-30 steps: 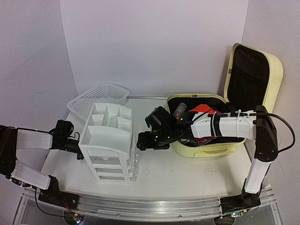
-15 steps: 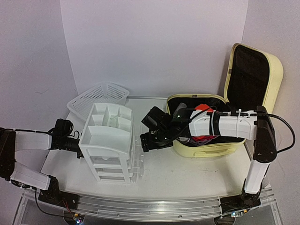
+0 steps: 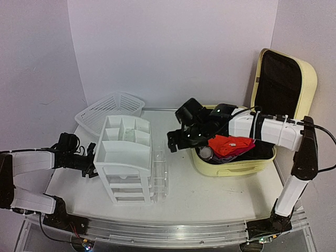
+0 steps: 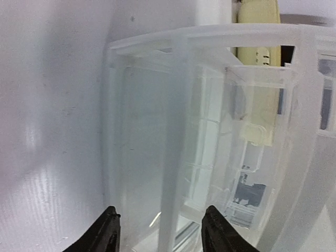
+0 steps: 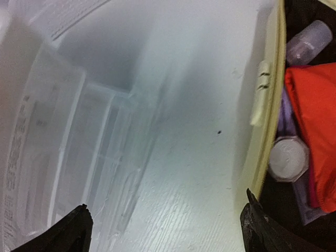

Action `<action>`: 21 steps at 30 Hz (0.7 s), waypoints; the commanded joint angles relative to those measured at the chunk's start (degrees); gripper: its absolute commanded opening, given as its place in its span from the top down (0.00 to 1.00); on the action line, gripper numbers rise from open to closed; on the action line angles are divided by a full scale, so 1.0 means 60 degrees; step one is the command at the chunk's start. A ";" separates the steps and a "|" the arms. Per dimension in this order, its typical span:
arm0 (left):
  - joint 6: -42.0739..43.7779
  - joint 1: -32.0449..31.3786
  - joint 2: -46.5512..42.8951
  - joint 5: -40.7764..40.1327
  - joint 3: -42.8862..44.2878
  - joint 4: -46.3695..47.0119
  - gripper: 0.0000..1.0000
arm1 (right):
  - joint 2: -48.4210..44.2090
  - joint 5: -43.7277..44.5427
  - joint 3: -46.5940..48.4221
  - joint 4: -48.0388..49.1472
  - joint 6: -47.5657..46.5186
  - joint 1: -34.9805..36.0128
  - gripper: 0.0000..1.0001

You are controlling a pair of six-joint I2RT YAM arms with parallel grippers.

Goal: Open, take out, and arrange the luggage

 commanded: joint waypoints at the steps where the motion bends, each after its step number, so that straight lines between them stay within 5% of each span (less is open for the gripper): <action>1: 0.0443 0.0094 -0.0556 -0.1658 0.0374 -0.1501 0.42 | -0.0501 -0.0211 0.0344 0.0440 -0.0325 -0.1333 0.02; 5: 0.0866 0.0579 -0.0664 -0.2852 0.0458 -0.2646 0.39 | -0.0369 -0.0468 0.0344 0.0724 -0.0324 -0.2113 0.02; 15: 0.0850 0.1044 -0.2712 -0.3036 0.0826 -0.3320 0.42 | 0.1570 -0.1955 0.0859 0.3133 0.2100 -0.4570 0.02; 21: 0.0822 0.1038 -0.3771 -0.2786 0.1200 -0.3965 0.38 | 0.3589 -0.1547 0.2565 0.3254 0.2292 -0.5089 0.19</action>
